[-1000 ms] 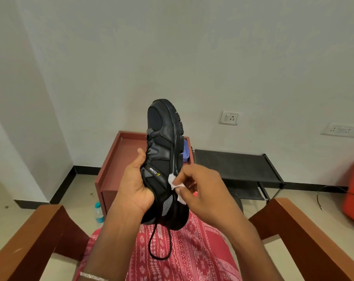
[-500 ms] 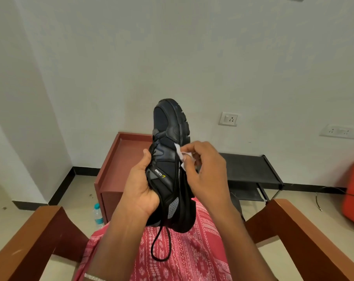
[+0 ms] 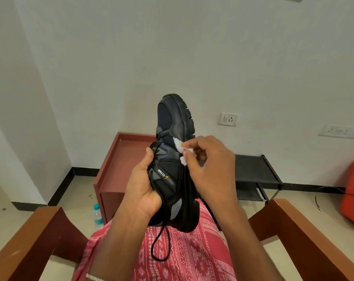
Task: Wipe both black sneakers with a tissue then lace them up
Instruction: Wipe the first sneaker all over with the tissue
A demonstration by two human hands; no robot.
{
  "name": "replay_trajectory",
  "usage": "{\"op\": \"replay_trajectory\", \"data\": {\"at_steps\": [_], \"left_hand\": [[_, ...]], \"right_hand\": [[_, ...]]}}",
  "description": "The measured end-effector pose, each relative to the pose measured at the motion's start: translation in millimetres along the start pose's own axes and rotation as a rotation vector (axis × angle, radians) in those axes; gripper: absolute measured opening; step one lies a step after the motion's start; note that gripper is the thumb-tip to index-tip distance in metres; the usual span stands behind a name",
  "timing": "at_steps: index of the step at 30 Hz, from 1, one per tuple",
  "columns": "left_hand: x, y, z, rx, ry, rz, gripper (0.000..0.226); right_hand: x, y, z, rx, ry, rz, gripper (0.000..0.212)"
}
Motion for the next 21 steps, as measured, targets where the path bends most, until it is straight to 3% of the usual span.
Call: {"op": "replay_trajectory", "data": {"at_steps": [4,14,21], "left_hand": [[-1,-1,1,-0.005,-0.018,-0.001,0.052],[14,4,4,-0.066,0.024,0.058,0.061],[7,11,16,-0.134,0.059,0.059,0.057]], "right_hand": [[-2,-7,3,0.108,0.004,0.003,0.012],[0,44,10,-0.216,0.024,-0.049,0.014],[-18,34,13,-0.041,0.004,-0.075,0.015]]}}
Point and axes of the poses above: each hand's wrist, its own y-axis away from the middle knuckle, its own z-axis out of the palm, x = y × z, the point moved 4 cm from there along -y, towards the middle knuckle, and after that the axes turned 9 degrees about y, right-handed, at the moved point
